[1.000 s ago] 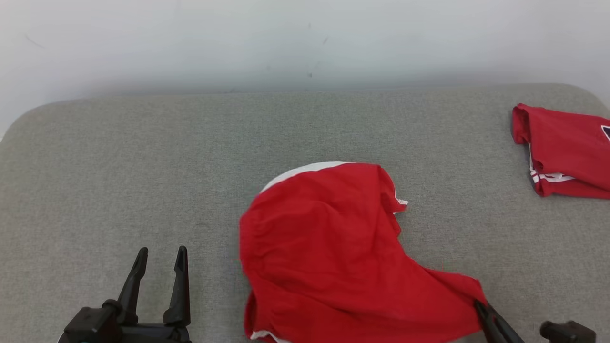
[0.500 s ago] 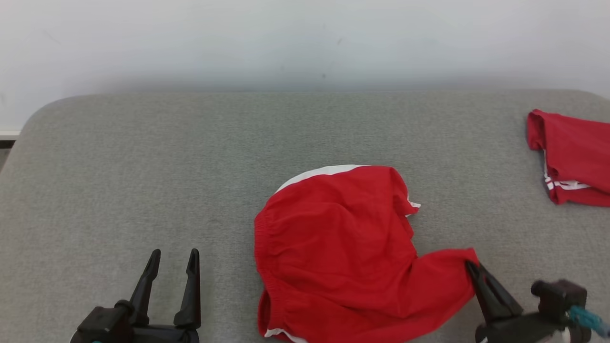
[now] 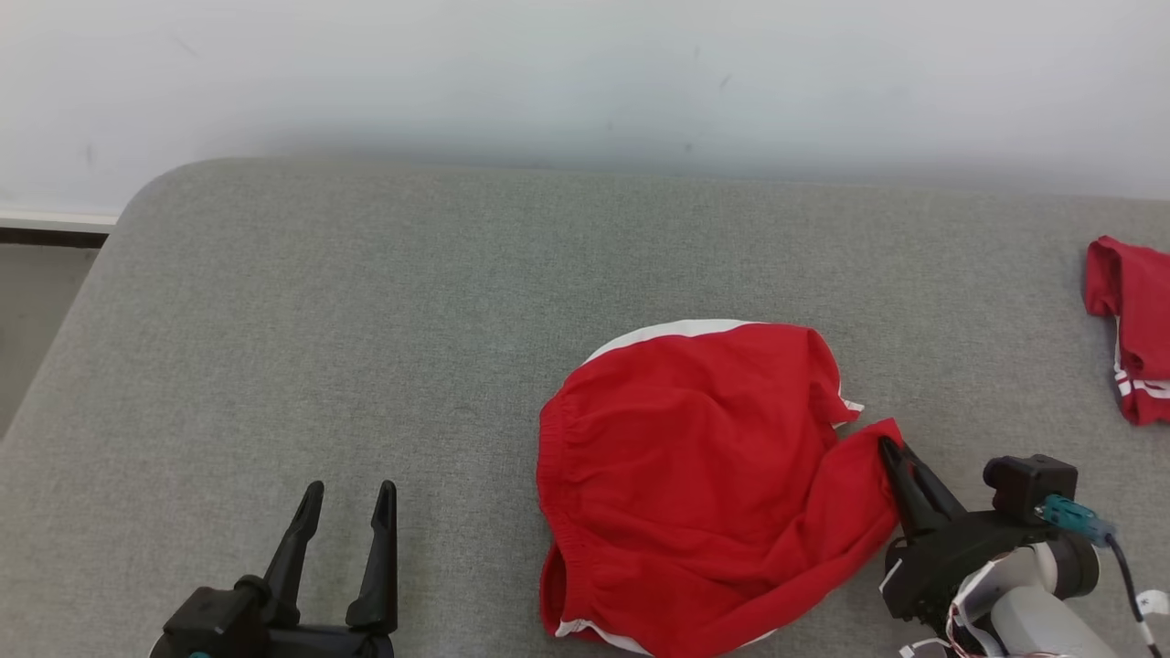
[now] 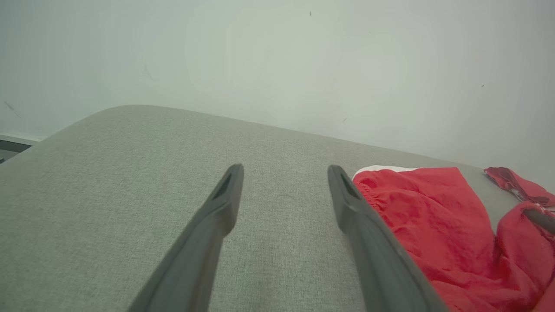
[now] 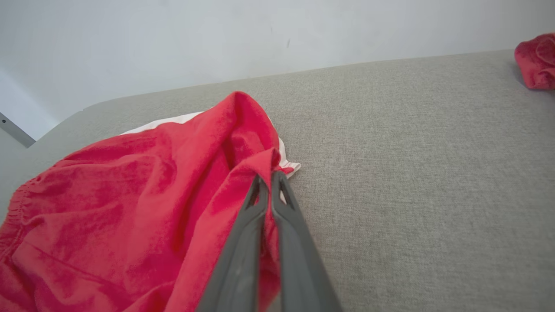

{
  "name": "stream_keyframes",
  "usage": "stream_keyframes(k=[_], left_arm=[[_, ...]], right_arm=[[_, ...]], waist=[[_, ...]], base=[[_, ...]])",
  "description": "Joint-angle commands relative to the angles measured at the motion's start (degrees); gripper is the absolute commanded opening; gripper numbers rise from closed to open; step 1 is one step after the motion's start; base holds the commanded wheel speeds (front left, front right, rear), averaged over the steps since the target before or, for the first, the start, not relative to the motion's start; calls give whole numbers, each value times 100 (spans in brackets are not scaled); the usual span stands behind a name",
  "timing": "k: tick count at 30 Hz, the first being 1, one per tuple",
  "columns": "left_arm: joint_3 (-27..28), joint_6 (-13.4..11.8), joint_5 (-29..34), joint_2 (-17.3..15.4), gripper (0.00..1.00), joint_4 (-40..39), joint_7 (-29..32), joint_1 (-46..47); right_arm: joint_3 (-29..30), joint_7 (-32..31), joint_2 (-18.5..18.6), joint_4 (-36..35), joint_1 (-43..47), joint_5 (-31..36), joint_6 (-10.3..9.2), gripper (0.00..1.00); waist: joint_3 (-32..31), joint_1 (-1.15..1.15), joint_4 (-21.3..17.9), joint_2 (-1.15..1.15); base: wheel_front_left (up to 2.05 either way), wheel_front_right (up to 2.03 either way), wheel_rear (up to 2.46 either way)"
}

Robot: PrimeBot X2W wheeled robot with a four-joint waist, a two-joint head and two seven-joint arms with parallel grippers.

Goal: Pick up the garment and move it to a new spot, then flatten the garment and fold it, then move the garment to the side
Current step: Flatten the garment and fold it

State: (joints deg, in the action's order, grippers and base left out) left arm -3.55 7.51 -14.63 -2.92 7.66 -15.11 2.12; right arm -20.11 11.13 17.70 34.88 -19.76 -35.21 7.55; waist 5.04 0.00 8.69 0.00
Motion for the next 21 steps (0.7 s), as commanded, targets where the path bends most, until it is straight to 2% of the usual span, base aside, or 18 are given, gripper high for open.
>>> stream_keyframes(k=[1, 2, 3, 10, 16, 21], left_arm=[[-2, -10, -53, 2, 100, 12, -2, 58], [-2, -9, -61, 2, 100, 12, -2, 58], [3, -10, -65, 3, 100, 10, -2, 58], [108, -9, -10, 2, 100, 9, -2, 16], [186, -9, 20, 2, 100, -27, -2, -57], [214, -9, 23, 3, 100, -57, -2, -95]], right_arm=[[-81, 94, -51, 201, -123, -40, -16, 34], [-134, 133, -69, 295, -188, -52, -16, 75], [-191, 182, -78, 370, -247, -64, -16, 100], [-257, 406, 67, 305, -245, -87, -16, 100], [313, 404, 196, -649, 365, 132, -17, 100], [765, 398, 146, -1419, 1131, 396, -16, 100]], waist=[[15, 0, 23, 0], [17, 0, 22, 0], [18, 0, 16, 0], [-51, 0, -164, 0], [-113, 0, -355, 0], [-131, 0, -456, 0]], base=[[0, 0, 0], [0, 0, 0], [0, 0, 0], [0, 0, 0], [0, 0, 0], [0, 0, 0]])
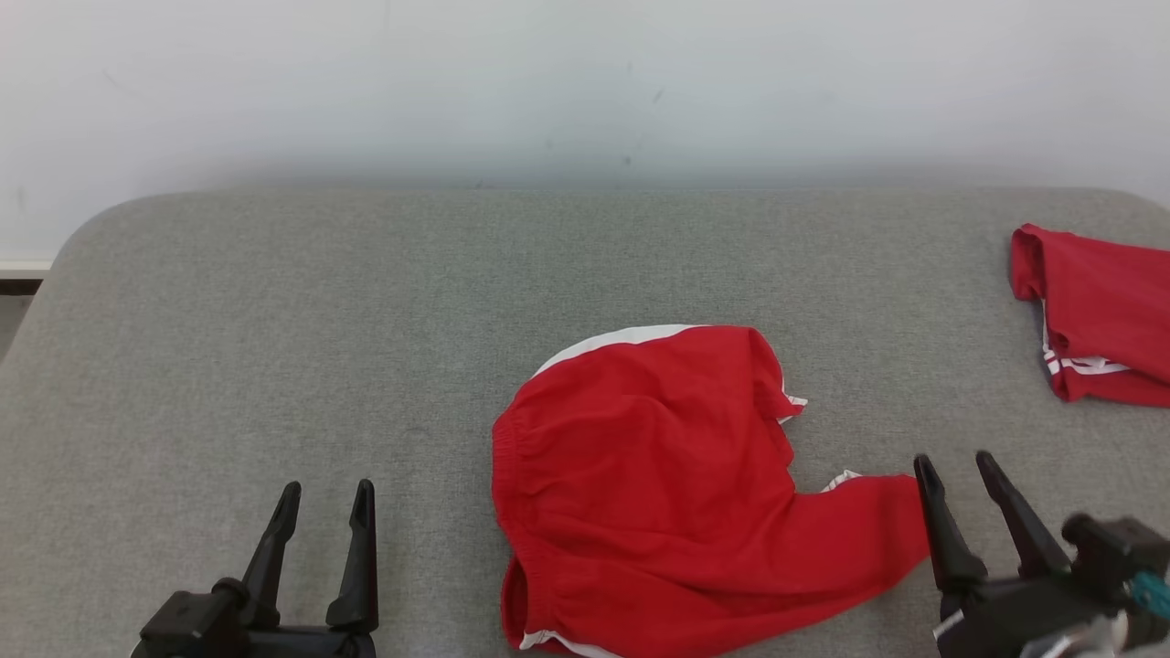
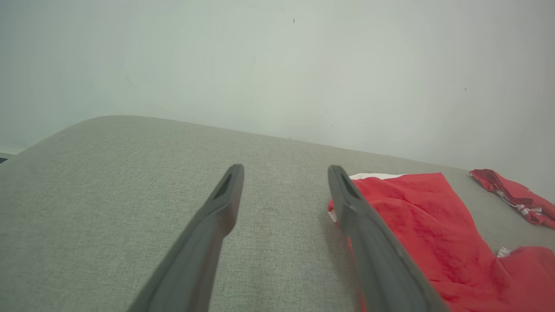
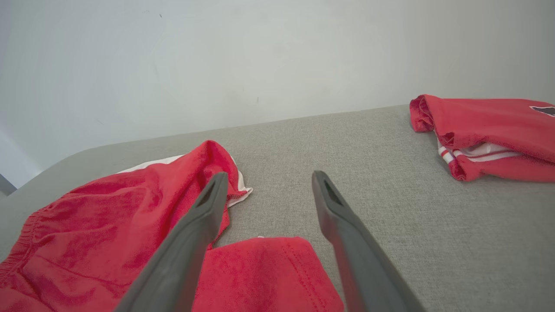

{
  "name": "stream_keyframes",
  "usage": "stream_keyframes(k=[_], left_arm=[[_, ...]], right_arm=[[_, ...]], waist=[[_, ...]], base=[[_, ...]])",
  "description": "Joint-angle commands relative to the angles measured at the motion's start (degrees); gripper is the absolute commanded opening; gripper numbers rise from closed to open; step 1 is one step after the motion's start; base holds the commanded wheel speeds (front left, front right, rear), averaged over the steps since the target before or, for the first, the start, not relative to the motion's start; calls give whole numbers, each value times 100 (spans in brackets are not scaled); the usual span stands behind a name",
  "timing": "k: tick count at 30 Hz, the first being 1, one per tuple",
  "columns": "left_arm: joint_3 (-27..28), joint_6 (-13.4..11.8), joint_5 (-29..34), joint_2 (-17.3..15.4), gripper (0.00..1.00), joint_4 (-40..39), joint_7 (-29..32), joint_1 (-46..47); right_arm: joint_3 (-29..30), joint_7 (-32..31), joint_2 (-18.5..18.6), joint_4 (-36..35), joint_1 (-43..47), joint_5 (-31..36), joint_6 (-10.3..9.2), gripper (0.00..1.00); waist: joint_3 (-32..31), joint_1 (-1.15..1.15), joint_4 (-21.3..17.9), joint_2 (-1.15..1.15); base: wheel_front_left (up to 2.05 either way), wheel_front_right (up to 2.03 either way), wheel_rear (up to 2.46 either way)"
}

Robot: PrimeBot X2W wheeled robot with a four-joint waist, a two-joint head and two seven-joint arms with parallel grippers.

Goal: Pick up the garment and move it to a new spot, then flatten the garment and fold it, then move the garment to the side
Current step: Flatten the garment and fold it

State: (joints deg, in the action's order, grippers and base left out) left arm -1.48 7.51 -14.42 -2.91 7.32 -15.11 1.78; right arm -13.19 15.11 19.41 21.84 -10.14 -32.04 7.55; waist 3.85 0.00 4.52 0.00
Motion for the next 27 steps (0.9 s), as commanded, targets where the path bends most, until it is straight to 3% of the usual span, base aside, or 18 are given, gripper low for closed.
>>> stream_keyframes(k=[1, 11, 27], left_arm=[[3, -10, 3, 0, 100, -27, -2, -69], [112, -10, -4, -56, 100, -118, -2, -187], [-79, -9, -12, -54, 100, -100, -2, -159]], right_arm=[[154, -1, -40, -252, 330, 147, -16, 100], [624, 0, -401, -1275, 1266, 886, -16, 100], [792, 1, -302, -1161, 1165, 1083, -16, 100]], waist=[[-14, 0, -51, 0], [-59, 0, -206, 0], [-56, 0, -53, 0]], base=[[0, 0, 0], [0, 0, 0], [0, 0, 0]])
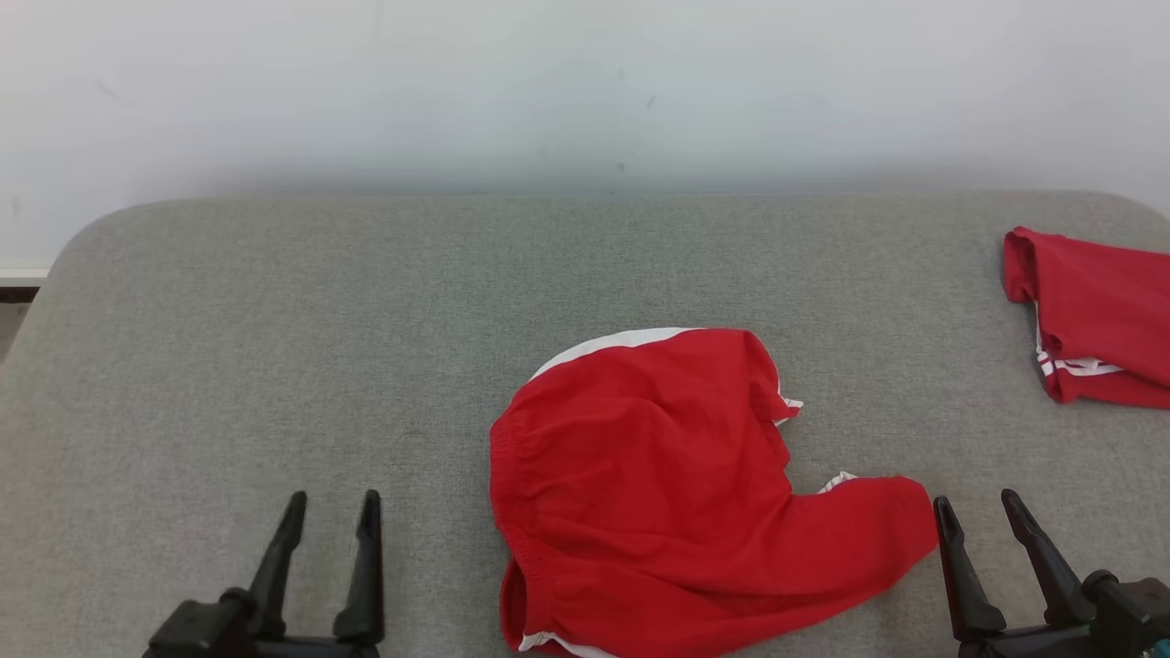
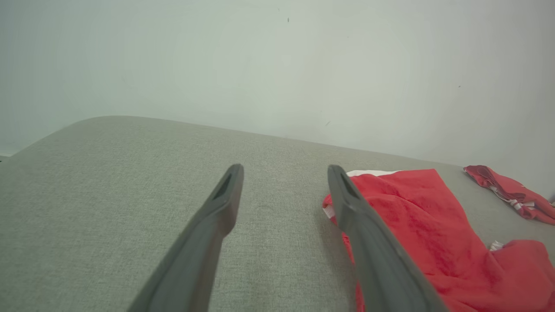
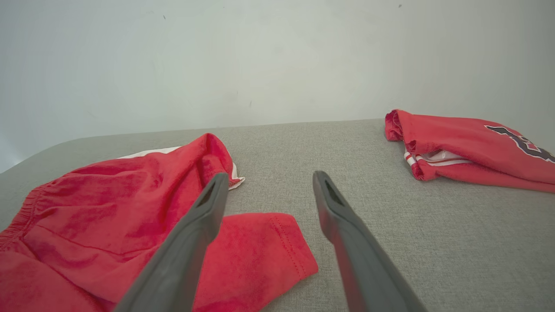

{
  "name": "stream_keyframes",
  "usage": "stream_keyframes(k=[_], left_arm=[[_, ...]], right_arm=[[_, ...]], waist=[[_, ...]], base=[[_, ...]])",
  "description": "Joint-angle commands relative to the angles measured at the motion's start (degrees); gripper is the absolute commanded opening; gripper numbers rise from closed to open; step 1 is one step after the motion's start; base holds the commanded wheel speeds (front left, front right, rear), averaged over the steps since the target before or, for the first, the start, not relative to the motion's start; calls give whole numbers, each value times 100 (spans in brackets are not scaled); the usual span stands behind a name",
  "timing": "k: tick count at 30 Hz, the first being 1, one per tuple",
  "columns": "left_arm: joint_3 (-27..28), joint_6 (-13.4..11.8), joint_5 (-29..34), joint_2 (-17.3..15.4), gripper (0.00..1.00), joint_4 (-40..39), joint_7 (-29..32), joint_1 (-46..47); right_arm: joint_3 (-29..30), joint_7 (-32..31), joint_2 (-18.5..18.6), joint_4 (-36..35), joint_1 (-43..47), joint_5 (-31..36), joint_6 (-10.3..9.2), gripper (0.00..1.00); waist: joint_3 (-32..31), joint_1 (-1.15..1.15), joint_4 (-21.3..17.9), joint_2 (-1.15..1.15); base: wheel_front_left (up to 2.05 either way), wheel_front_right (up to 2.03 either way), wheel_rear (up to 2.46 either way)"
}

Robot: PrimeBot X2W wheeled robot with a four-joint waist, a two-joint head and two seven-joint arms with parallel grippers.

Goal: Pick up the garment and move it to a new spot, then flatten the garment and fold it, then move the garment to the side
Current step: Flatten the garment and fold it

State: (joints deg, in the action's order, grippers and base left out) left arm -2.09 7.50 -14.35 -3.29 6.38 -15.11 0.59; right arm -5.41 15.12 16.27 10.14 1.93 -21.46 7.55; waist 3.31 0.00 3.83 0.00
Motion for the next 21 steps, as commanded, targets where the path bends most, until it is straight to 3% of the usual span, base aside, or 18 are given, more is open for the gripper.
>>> stream_keyframes(k=[1, 11, 21], left_arm=[[-109, -8, -24, -19, 100, -2, -2, -60], [-1717, -8, -134, -345, 100, 382, -2, -110], [-2465, -8, -500, -450, 100, 1155, -2, 132]], right_arm=[[21, 0, 5, 12, -39, 29, -16, 100], [-66, 0, -75, 43, -74, 14, -16, 100], [-38, 0, -103, 14, -124, -4, -16, 100]], waist=[[-3, 0, 28, 0], [51, 0, -53, 0], [185, 0, -256, 0]], base=[[0, 0, 0], [0, 0, 0], [0, 0, 0]])
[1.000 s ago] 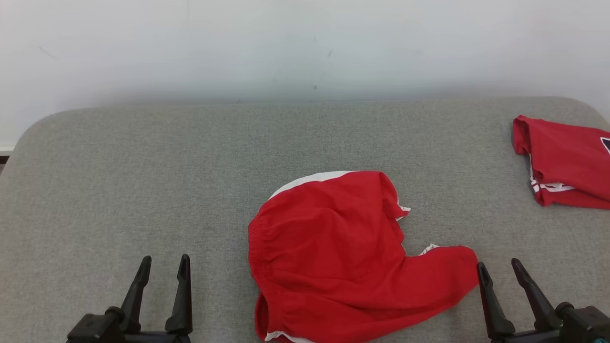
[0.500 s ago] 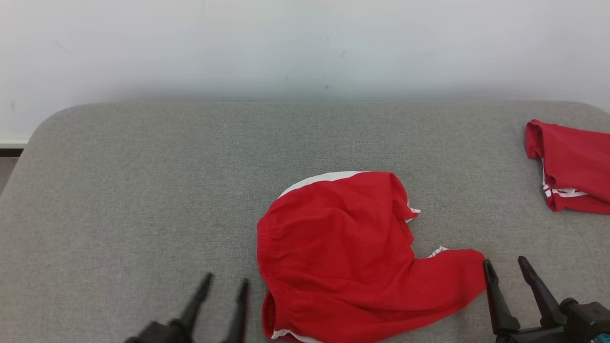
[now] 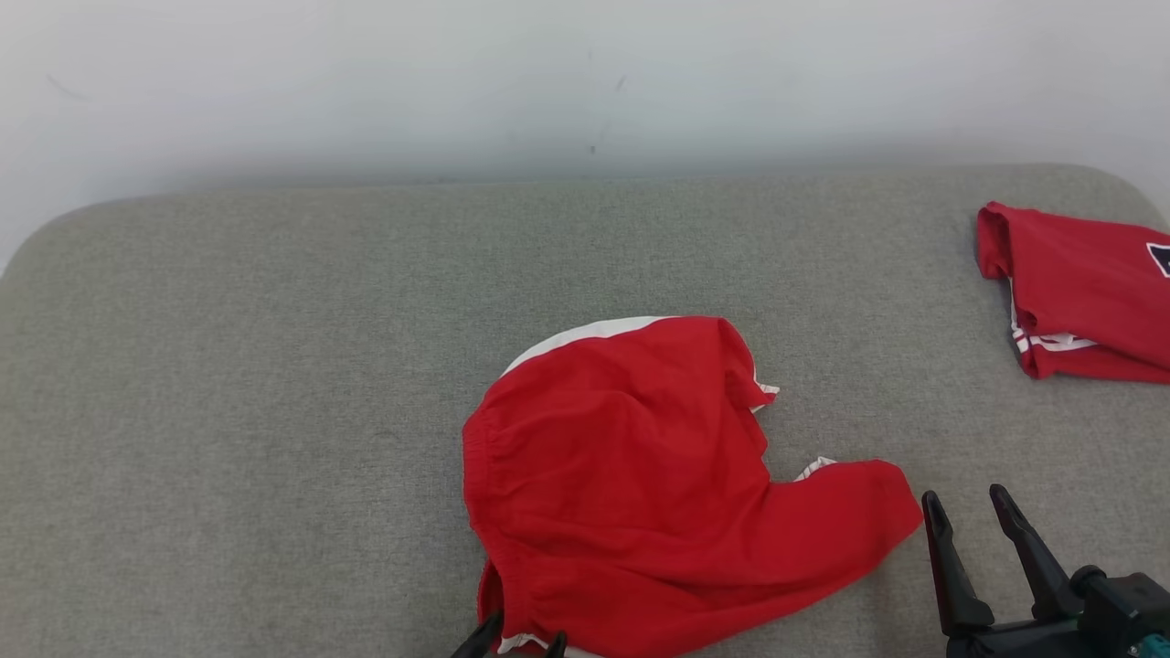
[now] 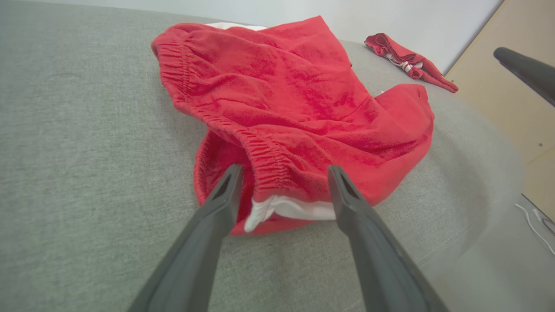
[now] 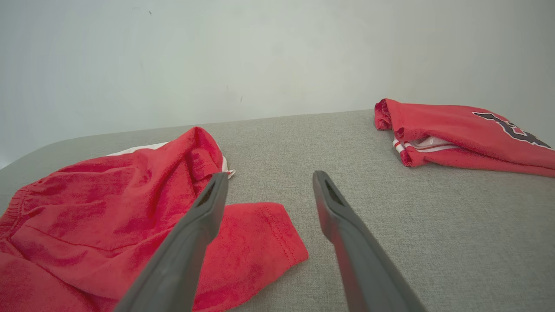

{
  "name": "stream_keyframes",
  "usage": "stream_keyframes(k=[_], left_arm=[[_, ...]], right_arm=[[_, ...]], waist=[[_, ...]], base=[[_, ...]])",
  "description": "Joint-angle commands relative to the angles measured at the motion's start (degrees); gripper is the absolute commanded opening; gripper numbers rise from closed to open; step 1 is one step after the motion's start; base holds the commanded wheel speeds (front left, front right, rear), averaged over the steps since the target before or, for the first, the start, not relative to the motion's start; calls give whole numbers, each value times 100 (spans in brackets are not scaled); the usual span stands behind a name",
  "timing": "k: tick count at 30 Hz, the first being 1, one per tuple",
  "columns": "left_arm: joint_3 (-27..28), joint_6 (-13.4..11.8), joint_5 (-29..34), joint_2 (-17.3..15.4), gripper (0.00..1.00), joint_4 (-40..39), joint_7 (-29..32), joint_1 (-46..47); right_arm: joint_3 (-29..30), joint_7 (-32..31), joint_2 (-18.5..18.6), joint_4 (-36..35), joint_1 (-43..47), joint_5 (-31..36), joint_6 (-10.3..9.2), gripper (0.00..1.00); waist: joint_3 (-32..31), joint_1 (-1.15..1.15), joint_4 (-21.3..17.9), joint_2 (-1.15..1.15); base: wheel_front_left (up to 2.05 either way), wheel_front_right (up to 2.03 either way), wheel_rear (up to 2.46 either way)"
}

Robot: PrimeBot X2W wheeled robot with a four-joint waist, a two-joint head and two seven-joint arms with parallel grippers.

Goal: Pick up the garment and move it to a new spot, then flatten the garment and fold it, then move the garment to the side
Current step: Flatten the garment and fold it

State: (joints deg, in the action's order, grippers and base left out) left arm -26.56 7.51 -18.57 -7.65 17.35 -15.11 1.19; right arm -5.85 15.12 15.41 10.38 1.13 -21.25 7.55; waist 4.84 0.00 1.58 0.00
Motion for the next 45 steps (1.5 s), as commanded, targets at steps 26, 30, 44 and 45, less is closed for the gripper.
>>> stream_keyframes(k=[26, 30, 44, 45], left_arm=[[1398, -9, -85, -186, 98, -54, -2, 100], [1674, -9, -1, -15, 100, -490, -3, 50], [2923, -9, 466, 409, 100, -1491, -2, -331], [2923, -9, 466, 409, 100, -1491, -2, -331]], right_arm=[[107, 0, -87, 157, -88, 42, -16, 100], [127, 0, -86, 159, -73, 47, -16, 100], [-62, 0, -84, 141, -14, 30, -16, 100], [-62, 0, -84, 141, -14, 30, -16, 100]], waist=[[107, 0, 214, 0], [89, 0, 257, 0], [-173, 0, 218, 0], [-173, 0, 218, 0]], base=[[0, 0, 0], [0, 0, 0], [0, 0, 0], [0, 0, 0]])
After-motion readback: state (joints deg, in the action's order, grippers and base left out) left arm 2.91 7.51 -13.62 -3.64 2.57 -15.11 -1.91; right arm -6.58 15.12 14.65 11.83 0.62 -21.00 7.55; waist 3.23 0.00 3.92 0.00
